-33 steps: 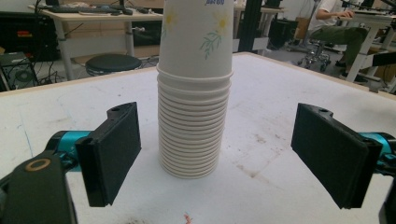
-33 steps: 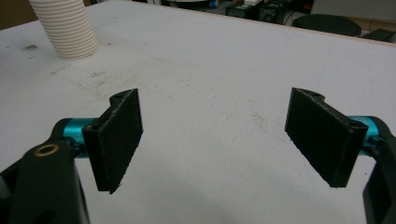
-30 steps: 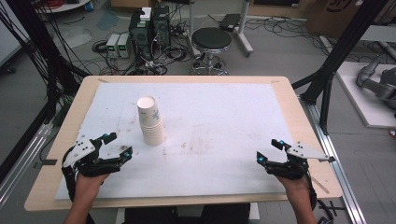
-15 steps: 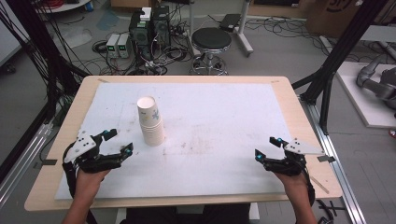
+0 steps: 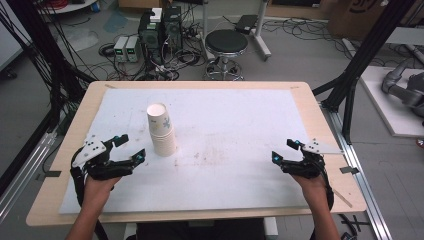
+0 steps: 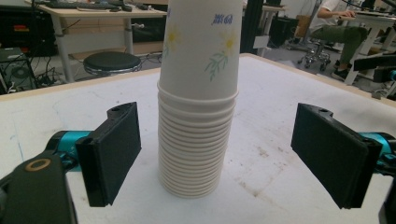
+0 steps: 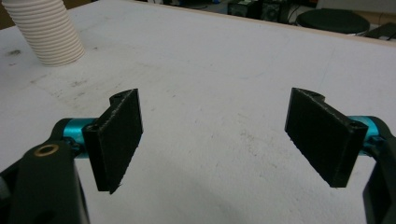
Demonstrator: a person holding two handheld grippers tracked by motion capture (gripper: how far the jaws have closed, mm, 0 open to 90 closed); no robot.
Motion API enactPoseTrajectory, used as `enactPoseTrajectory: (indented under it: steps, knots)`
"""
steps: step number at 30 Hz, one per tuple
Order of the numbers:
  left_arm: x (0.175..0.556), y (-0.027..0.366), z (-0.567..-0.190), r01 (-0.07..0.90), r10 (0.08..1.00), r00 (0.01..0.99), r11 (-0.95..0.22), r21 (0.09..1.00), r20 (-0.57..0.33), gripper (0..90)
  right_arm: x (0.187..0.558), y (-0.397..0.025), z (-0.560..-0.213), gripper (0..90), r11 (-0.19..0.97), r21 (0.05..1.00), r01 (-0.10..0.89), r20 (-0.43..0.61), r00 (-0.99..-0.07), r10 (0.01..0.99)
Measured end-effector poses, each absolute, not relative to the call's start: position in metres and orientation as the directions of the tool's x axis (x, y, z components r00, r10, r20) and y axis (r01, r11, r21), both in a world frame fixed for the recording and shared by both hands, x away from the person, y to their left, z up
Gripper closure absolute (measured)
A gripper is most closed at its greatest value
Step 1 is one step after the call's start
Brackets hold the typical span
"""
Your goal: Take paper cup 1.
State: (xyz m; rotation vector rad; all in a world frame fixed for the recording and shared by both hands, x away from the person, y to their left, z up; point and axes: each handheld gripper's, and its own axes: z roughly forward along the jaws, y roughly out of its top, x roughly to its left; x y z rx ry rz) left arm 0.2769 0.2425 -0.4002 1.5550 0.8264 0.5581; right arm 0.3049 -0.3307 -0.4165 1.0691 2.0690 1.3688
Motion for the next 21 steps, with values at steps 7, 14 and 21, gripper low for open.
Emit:
enactPoseTrajectory:
  steps: [7, 14, 21]
  knots:
    - [0.284, 0.245, -0.389, 0.185, 0.762, 0.636, -0.002, 0.983, -0.118, 15.7, 0.297, -0.328, -0.411, 19.6, 0.218, 0.909, 0.356, 0.047, -0.607, 0.793]
    - [0.293, 0.241, -0.372, 0.179, 0.752, 0.647, 0.011, 0.984, -0.127, 15.4, 0.298, -0.319, -0.409, 19.6, 0.229, 0.909, 0.349, 0.047, -0.631, 0.775]
    - [0.304, 0.228, -0.356, 0.164, 0.729, 0.677, -0.017, 0.986, -0.100, 15.4, 0.298, -0.320, -0.410, 19.5, 0.234, 0.906, 0.354, 0.048, -0.633, 0.773]
